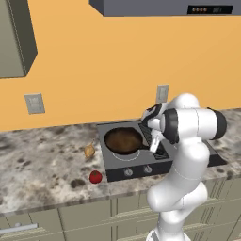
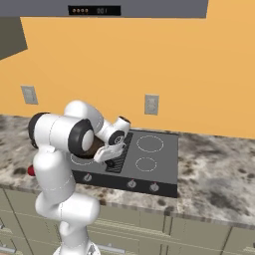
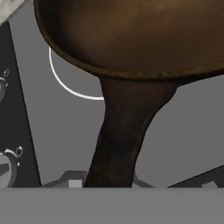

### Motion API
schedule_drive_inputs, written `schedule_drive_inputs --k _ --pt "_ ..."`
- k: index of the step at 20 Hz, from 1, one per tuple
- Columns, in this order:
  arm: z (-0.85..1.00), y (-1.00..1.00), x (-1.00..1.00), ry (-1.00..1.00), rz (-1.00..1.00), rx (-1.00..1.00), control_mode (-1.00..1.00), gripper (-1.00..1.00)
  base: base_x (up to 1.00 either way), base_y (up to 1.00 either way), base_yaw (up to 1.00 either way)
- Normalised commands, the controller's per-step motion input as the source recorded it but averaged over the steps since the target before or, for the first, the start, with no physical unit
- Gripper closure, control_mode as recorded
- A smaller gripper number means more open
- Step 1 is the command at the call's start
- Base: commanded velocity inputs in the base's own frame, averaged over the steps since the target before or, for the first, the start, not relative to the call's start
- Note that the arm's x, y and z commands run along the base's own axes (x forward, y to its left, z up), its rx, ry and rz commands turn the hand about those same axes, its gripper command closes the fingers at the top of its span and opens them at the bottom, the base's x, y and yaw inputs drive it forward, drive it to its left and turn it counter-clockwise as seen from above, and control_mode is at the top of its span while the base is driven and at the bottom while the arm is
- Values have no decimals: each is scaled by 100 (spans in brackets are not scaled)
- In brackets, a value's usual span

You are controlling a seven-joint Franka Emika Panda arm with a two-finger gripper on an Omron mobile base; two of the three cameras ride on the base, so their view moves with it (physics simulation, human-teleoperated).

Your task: Place the pan on the front left burner on the stove. Then place the tomato and the onion in the pan and turn on the front left burner.

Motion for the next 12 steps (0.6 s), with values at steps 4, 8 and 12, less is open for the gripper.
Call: schedule_drive_inputs --k 4,8,12 --pt "-76 17 -74 -5 35 7 -100 100 0 0 0" --pt "-60 11 -68 -4 32 6 -100 100 0 0 0" --pt "-64 -28 16 3 1 0 -100 100 0 0 0"
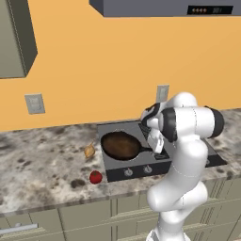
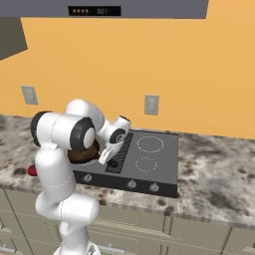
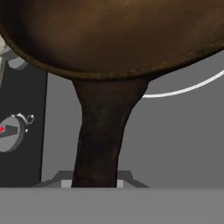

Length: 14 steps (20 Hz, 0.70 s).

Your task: Place the pan on the front left burner on the stove. Then place the tomato and the onion in the pan and turn on the front left burner.

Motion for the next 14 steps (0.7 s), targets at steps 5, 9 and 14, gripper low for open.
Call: schedule_drive_inputs --k 5,9,14 --pt "-74 -31 22 4 -16 -7 -100 100 0 0 0" --pt "-47 -5 -9 0 -16 -4 -100 100 0 0 0" --pt "-1 0 -6 0 -2 0 -100 100 0 0 0"
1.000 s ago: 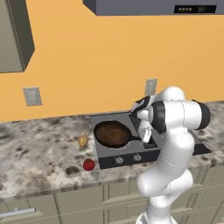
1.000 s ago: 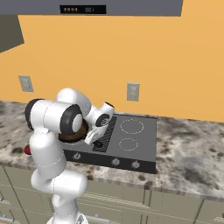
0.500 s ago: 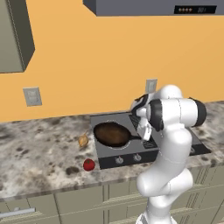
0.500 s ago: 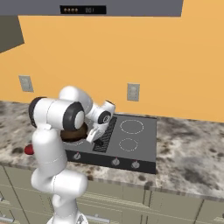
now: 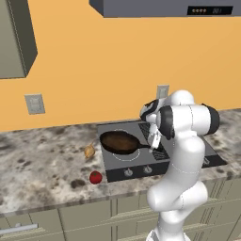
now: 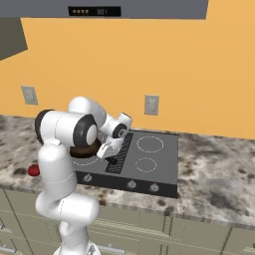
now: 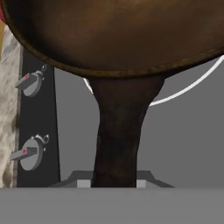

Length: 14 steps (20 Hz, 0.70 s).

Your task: Place the pan on the front left burner on the stove. Then place the tomato and the onion in the pan and turn on the front left burner.

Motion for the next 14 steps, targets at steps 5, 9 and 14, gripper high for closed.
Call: schedule_drive_inputs --k 5,9,14 --pt "0 0 0 0 0 0 -100 -100 0 0 0" --pt "0 0 -4 0 0 0 -100 -100 0 0 0" --pt "0 0 -15 0 0 1 -100 -100 0 0 0"
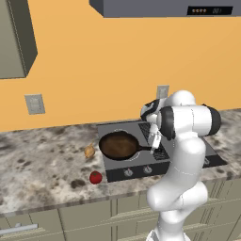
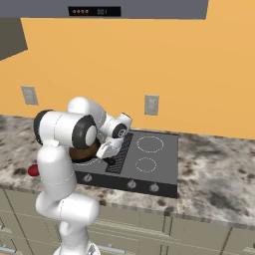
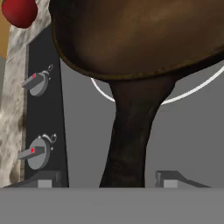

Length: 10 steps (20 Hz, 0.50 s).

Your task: Place the pan on the front left burner on the stove. Then place the tomato and the onion in the pan and turn on the front left burner.

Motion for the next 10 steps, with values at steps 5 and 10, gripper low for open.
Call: schedule_drive_inputs --k 5,10 --pt "63 7 -42 -12 0 3 -100 -100 0 0 0" --pt "38 32 -11 -4 0 0 -100 -100 0 0 0"
